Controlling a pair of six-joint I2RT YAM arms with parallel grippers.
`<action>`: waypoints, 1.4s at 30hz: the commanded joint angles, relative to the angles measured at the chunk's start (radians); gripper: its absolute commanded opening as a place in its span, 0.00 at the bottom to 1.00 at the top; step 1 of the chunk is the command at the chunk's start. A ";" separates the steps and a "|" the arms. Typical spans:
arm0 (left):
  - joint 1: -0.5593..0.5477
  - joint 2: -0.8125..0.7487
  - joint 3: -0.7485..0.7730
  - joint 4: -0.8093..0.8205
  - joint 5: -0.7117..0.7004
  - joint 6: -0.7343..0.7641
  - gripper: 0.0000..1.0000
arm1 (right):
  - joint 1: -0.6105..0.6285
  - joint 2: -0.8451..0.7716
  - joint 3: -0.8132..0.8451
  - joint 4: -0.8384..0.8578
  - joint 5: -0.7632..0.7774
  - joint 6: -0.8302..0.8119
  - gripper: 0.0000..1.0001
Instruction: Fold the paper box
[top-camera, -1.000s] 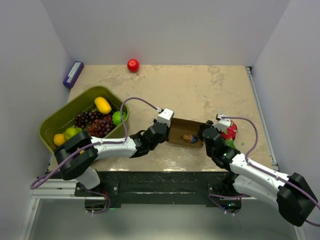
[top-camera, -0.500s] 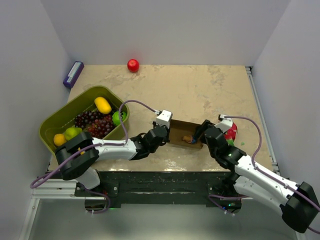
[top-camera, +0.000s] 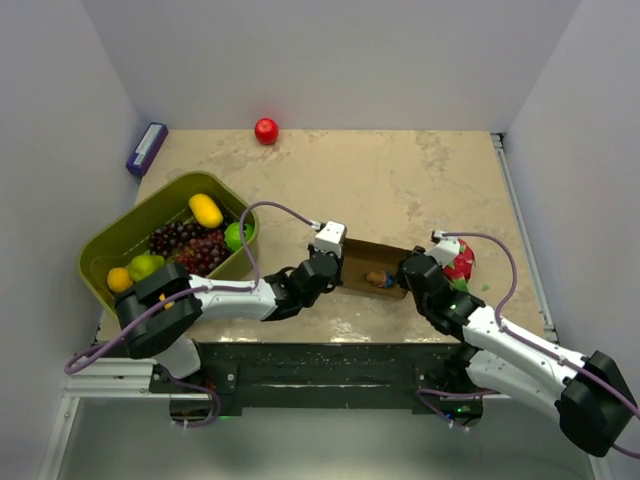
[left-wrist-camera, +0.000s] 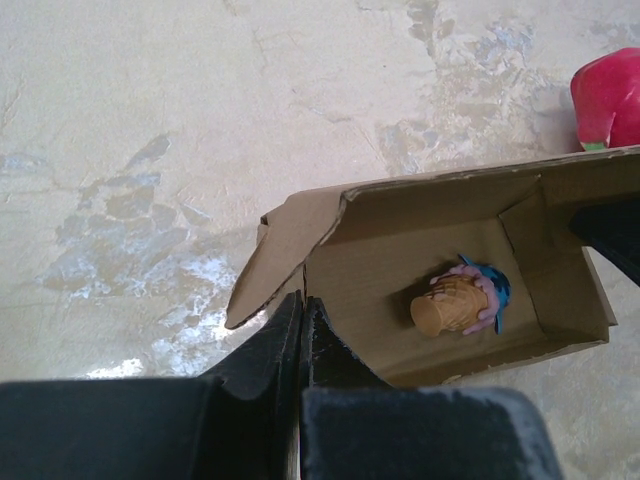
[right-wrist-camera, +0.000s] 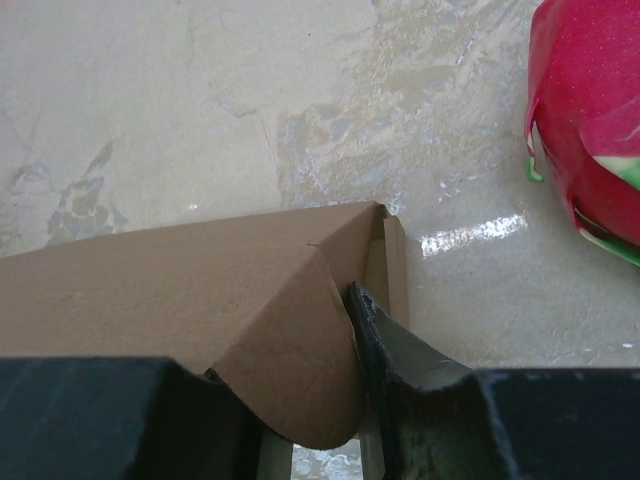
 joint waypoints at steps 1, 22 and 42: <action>-0.026 0.056 -0.003 -0.099 0.060 -0.050 0.00 | 0.005 0.006 -0.020 0.041 0.008 0.025 0.26; -0.028 0.062 -0.014 -0.019 0.123 -0.085 0.00 | 0.006 0.031 -0.023 0.049 0.015 0.040 0.23; -0.035 0.076 0.008 -0.059 0.097 -0.082 0.00 | 0.006 0.038 -0.010 0.030 0.015 0.043 0.33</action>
